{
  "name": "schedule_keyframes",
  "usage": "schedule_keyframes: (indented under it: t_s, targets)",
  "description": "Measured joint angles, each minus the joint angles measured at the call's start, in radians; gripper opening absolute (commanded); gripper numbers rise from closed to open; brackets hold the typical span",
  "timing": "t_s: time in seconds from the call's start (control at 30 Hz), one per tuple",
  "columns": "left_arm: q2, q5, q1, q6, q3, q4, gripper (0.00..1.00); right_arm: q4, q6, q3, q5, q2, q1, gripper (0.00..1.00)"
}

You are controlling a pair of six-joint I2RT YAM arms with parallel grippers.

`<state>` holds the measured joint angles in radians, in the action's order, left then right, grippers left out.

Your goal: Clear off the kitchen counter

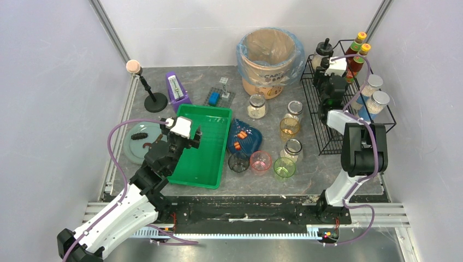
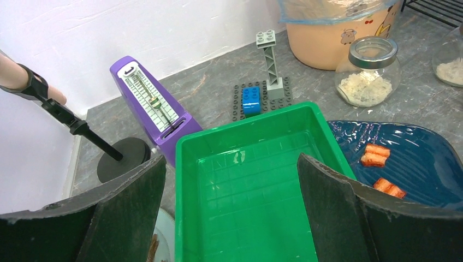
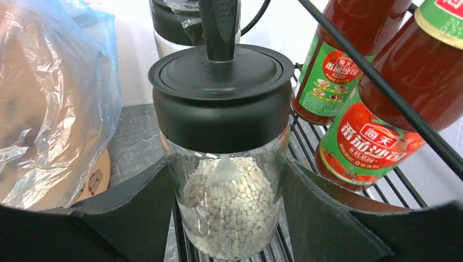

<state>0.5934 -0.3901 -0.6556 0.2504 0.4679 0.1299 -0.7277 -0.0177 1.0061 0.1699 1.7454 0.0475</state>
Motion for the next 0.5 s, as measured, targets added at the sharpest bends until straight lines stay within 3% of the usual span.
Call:
schedule_keyframes:
  t_s: [0.33,0.5]
  targets:
    - [-0.007,0.008,0.004,0.000,-0.005,0.000,0.94,0.009,-0.016,0.029,-0.006,0.023,0.002,0.17]
    - [-0.008,0.008,0.005,0.000,-0.008,0.000,0.94,-0.012,-0.052,0.038,-0.016,0.043,0.009,0.26]
